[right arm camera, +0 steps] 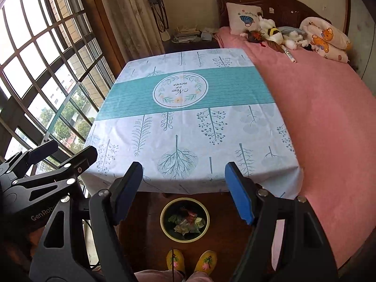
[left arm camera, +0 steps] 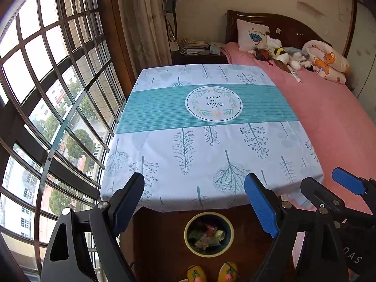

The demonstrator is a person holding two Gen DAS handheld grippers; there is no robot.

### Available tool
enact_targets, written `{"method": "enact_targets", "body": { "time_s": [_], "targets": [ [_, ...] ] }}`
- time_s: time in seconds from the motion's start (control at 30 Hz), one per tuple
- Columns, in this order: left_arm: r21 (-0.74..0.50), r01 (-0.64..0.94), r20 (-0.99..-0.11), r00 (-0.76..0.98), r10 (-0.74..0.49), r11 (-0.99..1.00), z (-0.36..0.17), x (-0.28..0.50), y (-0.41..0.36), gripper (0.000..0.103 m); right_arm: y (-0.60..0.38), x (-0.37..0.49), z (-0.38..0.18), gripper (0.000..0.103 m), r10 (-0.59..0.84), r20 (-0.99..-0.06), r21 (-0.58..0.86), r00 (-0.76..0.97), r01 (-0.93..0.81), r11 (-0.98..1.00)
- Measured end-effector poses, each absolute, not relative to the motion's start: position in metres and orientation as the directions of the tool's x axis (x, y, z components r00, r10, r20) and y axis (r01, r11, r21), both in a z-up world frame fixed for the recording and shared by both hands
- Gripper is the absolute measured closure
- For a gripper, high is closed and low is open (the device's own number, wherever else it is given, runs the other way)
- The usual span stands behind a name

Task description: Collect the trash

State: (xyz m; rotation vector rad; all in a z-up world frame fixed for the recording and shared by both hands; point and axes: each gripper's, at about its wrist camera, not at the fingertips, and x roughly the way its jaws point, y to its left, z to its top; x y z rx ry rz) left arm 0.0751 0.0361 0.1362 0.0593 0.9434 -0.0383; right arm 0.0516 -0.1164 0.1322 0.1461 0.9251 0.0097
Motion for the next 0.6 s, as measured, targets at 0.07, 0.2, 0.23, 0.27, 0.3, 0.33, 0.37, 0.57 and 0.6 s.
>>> {"method": "enact_targets", "body": {
  "time_s": [0.07, 0.2, 0.23, 0.27, 0.3, 0.33, 0.37, 0.57, 0.6],
  "targets": [
    [0.039, 0.053, -0.809, 0.587, 0.000, 0.998, 0.1354, 0.0742, 0.0363, 0.015, -0.1166, 0.0519, 0.1320, 0.033, 0.073, -0.794, 0.132, 0.603, 0.054, 0.990],
    [0.042, 0.048, -0.814, 0.581, 0.007, 0.998, 0.1340, 0.0738, 0.0362, 0.015, -0.1162, 0.0519, 0.1325, 0.033, 0.072, -0.795, 0.130, 0.602, 0.054, 0.990],
    [0.043, 0.047, -0.813, 0.582, 0.007, 0.998, 0.1340, 0.0737, 0.0364, 0.015, -0.1160, 0.0519, 0.1322, 0.033, 0.072, -0.795, 0.131, 0.602, 0.055, 0.990],
    [0.044, 0.050, -0.813, 0.583, 0.007, 0.998, 0.1341, 0.0745, 0.0371, 0.015, -0.1160, 0.0520, 0.1324, 0.033, 0.072, -0.794, 0.132, 0.603, 0.055, 0.990],
    [0.046, 0.049, -0.812, 0.584, 0.008, 0.998, 0.1336, 0.0745, 0.0371, 0.015, -0.1161, 0.0521, 0.1329, 0.033, 0.073, -0.794, 0.132, 0.604, 0.053, 0.990],
    [0.046, 0.047, -0.812, 0.584, 0.010, 0.998, 0.1341, 0.0739, 0.0368, 0.015, -0.1160, 0.0522, 0.1334, 0.033, 0.072, -0.793, 0.130, 0.605, 0.052, 0.990],
    [0.047, 0.045, -0.811, 0.584, 0.012, 0.998, 0.1338, 0.0733, 0.0367, 0.015, -0.1161, 0.0522, 0.1332, 0.033, 0.072, -0.794, 0.129, 0.604, 0.052, 0.990],
    [0.048, 0.041, -0.812, 0.583, 0.015, 0.998, 0.1332, 0.0718, 0.0370, 0.015, -0.1137, 0.0513, 0.1321, 0.033, 0.072, -0.794, 0.131, 0.603, 0.055, 0.990],
    [0.047, 0.043, -0.813, 0.582, 0.013, 0.998, 0.1331, 0.0720, 0.0375, 0.015, -0.1137, 0.0513, 0.1324, 0.033, 0.073, -0.795, 0.132, 0.603, 0.054, 0.990]
  ]
}}
